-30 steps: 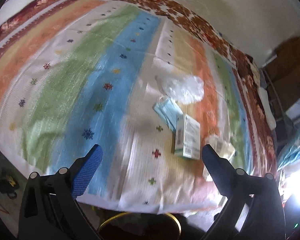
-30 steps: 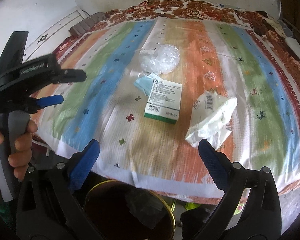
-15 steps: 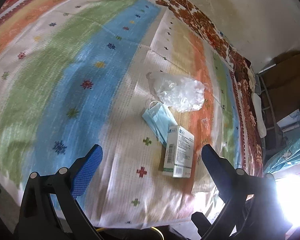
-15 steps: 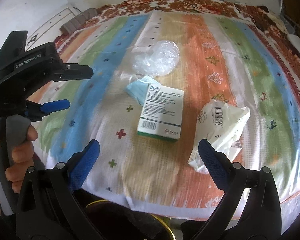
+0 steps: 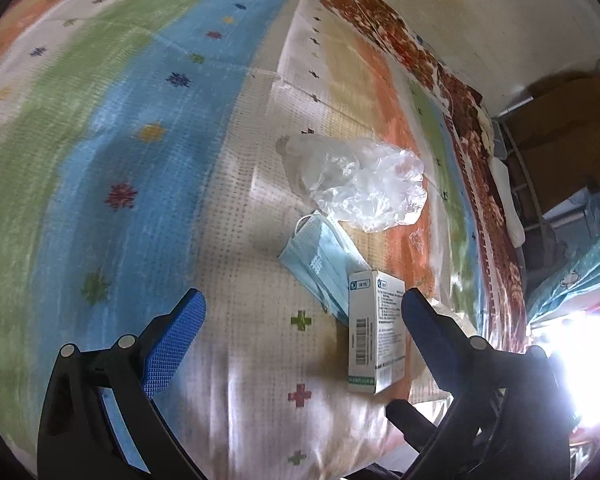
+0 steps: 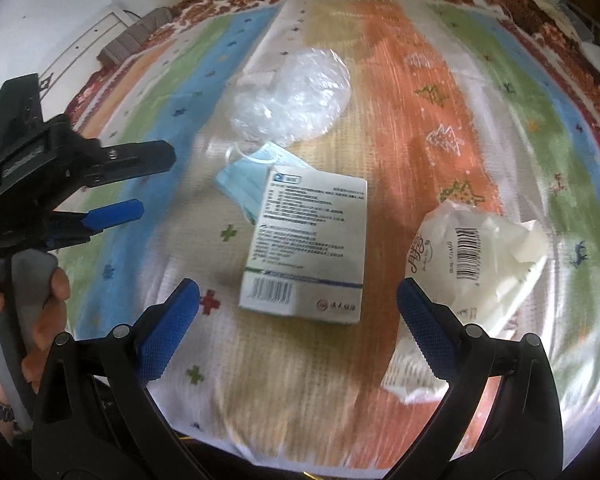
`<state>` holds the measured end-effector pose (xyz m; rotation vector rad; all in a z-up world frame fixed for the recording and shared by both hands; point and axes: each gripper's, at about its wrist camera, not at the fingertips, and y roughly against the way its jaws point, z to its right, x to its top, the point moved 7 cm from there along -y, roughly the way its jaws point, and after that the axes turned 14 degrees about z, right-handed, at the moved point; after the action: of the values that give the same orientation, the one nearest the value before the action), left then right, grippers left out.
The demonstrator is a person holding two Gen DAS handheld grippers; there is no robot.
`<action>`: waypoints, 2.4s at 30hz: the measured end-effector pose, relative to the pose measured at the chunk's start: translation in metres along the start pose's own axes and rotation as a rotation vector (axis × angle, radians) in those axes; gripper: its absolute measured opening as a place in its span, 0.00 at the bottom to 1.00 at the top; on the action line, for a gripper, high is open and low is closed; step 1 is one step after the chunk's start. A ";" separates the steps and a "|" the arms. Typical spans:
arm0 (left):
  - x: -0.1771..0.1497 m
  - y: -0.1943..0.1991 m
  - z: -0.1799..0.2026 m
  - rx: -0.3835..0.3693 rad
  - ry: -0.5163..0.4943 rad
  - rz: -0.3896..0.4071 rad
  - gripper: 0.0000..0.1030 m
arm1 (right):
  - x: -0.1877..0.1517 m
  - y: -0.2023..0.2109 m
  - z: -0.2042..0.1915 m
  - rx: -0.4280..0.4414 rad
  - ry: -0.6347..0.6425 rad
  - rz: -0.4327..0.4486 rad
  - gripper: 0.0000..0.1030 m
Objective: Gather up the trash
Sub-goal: 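Grasp the white-and-green medicine box with the right gripper while the left grasps the blue face mask, then lift the held box and mask off the blanket toward the bin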
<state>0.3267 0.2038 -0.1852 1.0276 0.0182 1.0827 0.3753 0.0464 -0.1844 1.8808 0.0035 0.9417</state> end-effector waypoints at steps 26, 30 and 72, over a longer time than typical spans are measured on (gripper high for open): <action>-0.004 -0.053 -0.005 -0.147 0.092 -0.043 0.69 | 0.003 -0.031 -0.002 -0.005 0.003 -0.033 0.91; -0.004 -0.056 -0.005 -0.145 0.084 -0.045 0.68 | 0.001 -0.038 0.002 -0.002 -0.018 -0.050 0.91; 0.018 0.029 0.040 -0.040 -0.155 0.063 0.04 | 0.025 0.042 -0.004 0.121 -0.056 -0.008 0.68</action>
<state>0.3340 0.1918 -0.1349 1.0791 -0.1616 1.0534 0.3742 0.0381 -0.1365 2.0167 0.0349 0.8997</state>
